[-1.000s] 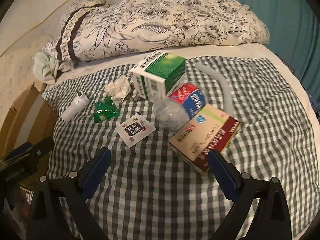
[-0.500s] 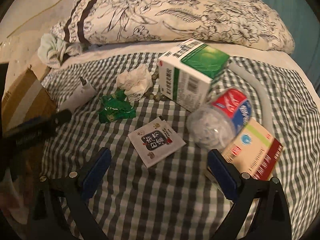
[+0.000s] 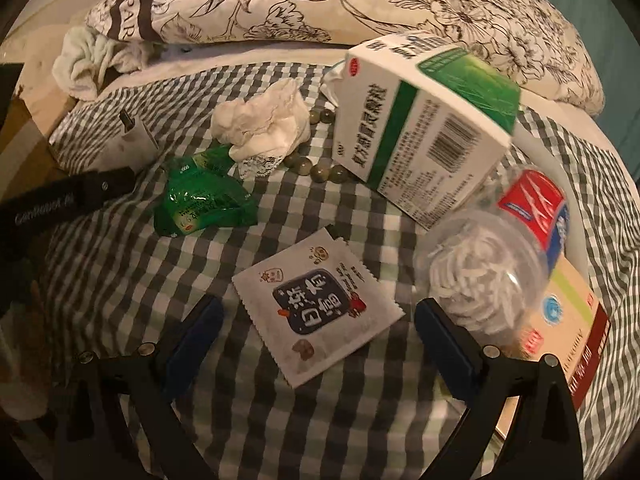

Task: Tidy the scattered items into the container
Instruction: 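Grasp the white plug-in device with the left gripper while the right grasps the snack sachet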

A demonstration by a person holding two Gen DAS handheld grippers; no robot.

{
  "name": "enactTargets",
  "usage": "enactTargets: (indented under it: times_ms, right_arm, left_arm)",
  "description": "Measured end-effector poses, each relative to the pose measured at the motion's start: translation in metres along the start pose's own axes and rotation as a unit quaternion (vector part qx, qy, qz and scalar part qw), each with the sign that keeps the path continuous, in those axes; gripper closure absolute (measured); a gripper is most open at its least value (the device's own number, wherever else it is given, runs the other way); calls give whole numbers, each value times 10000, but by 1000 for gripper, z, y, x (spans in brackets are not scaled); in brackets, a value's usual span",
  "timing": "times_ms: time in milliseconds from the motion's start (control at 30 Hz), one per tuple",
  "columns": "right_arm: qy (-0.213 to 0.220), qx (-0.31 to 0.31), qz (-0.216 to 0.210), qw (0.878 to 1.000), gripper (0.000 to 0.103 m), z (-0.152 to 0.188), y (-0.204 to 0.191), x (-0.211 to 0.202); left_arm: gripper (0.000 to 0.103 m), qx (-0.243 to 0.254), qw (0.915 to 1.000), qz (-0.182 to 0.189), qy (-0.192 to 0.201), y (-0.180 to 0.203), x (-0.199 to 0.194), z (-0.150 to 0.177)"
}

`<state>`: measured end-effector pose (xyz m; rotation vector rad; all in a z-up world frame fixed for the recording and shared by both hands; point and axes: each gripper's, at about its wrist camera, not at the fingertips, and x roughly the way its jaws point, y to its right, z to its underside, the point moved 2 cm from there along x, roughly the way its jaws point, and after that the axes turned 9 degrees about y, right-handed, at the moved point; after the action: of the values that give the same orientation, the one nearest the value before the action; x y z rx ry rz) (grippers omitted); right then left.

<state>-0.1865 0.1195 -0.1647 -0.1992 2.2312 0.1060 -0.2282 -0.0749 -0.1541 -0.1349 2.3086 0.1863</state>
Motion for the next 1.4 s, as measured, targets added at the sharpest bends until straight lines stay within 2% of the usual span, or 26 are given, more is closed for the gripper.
enactTargets:
  times_ms: [233, 600, 700, 767, 833, 900, 933, 967, 1033, 1100, 1267, 1367, 1400]
  right_arm:
    - [82, -28, 74, 9999, 6, -3, -1, 6]
    - [154, -52, 87, 9998, 6, -2, -1, 6]
    - [145, -54, 89, 9998, 6, -2, -2, 6]
    - [140, -56, 90, 9998, 6, -2, -2, 6]
    - [140, -55, 94, 9998, 6, -3, -2, 6]
    - [146, -53, 89, 9998, 7, -3, -2, 6]
    - [151, -49, 81, 9998, 10, -2, -2, 5]
    - [176, -43, 78, 9998, 18, -3, -2, 3]
    - [214, -51, 29, 9998, 35, -3, -1, 0]
    - [217, -61, -103, 9997, 58, -4, -1, -2]
    - [195, 13, -182, 9996, 70, -4, 2, -6]
    - [154, 60, -220, 9996, 91, -4, 5, -9]
    - [137, 97, -232, 9996, 92, -4, 7, -9]
  left_arm:
    - [0, -18, 9999, -88, -72, -1, 14, 4]
    - [1, 217, 9994, -225, 126, 4, 25, -3]
    - [19, 282, 9993, -163, 169, 6, 24, -4]
    - [42, 431, 9988, -71, 205, 11, 21, -4]
    - [56, 590, 9979, -65, 268, 17, 19, -3]
    - [60, 627, 9976, -74, 288, 18, 18, -2]
    - [62, 623, 9976, -45, 287, 18, 18, -2]
    - [65, 612, 9977, -26, 291, 17, 17, -2]
    - [68, 638, 9975, -5, 302, 17, 15, -2]
    - [69, 703, 9970, -4, 309, 19, 14, -1]
    - [70, 690, 9972, 33, 283, 19, 6, 3]
    - [71, 611, 9977, 28, 285, 18, -2, 8]
    - [70, 559, 9981, 68, 249, 17, -6, 11]
